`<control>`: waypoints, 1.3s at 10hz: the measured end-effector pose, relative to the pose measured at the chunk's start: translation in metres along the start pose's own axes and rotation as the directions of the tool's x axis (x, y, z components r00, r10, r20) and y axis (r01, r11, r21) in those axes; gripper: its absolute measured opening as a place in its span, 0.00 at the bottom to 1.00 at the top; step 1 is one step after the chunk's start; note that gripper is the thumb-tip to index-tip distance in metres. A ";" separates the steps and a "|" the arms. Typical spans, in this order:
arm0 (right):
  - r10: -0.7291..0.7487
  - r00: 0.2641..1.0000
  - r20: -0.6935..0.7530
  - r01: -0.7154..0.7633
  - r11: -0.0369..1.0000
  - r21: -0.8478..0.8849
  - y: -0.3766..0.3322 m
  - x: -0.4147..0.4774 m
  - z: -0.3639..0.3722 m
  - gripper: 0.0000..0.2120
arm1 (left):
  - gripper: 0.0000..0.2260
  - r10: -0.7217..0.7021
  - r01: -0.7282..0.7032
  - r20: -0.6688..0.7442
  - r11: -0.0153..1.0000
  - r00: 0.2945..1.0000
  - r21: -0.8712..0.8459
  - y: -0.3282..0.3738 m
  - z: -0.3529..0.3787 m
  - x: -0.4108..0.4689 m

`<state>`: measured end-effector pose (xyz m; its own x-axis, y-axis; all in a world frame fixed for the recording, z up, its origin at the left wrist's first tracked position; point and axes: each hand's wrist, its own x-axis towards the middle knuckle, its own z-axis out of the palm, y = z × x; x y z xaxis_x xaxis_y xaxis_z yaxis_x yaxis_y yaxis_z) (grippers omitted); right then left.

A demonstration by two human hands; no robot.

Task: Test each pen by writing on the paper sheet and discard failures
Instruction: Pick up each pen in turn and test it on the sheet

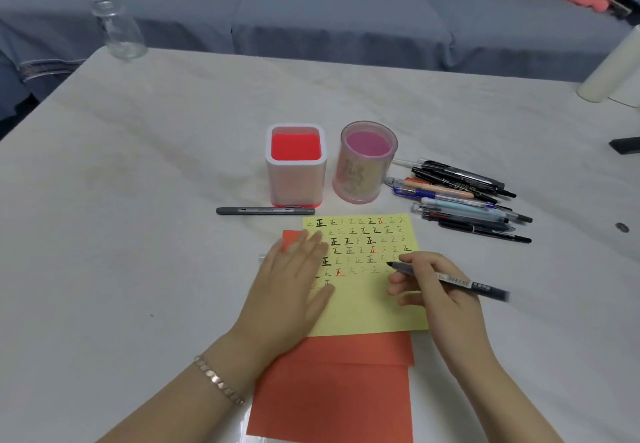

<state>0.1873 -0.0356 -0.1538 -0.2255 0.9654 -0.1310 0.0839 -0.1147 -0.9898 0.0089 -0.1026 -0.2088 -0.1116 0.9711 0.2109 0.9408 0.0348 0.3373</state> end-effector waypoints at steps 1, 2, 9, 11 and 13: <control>-0.026 1.000 0.008 0.026 0.999 -0.030 0.001 0.006 0.011 0.09 | 0.28 0.027 -0.033 0.120 0.998 0.992 0.047 -0.002 0.009 -0.003; -0.050 0.998 -0.029 0.048 0.995 -0.087 0.006 0.010 0.023 0.11 | 0.30 -0.004 -0.009 0.160 0.997 0.987 0.075 -0.005 0.016 -0.006; -0.181 0.955 -0.236 0.117 0.958 -0.260 0.055 0.024 0.063 0.18 | 0.31 -0.027 0.027 -0.003 0.999 1.000 -0.026 -0.006 0.024 -0.007; -0.197 0.961 -0.192 0.132 0.944 -0.303 0.055 0.024 0.063 0.17 | 0.31 -0.035 0.035 0.001 0.999 0.999 -0.033 -0.006 0.024 -0.007; -0.204 0.960 -0.190 0.143 0.946 -0.290 0.056 0.023 0.064 0.17 | 0.31 -0.033 0.032 -0.006 0.999 0.999 -0.029 -0.005 0.023 -0.007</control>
<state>0.1249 -0.0346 -0.2159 -0.0494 0.9950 0.0862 0.3285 0.0977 -0.9394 0.0118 -0.1047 -0.2332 -0.1441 0.9680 0.2056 0.9268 0.0592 0.3709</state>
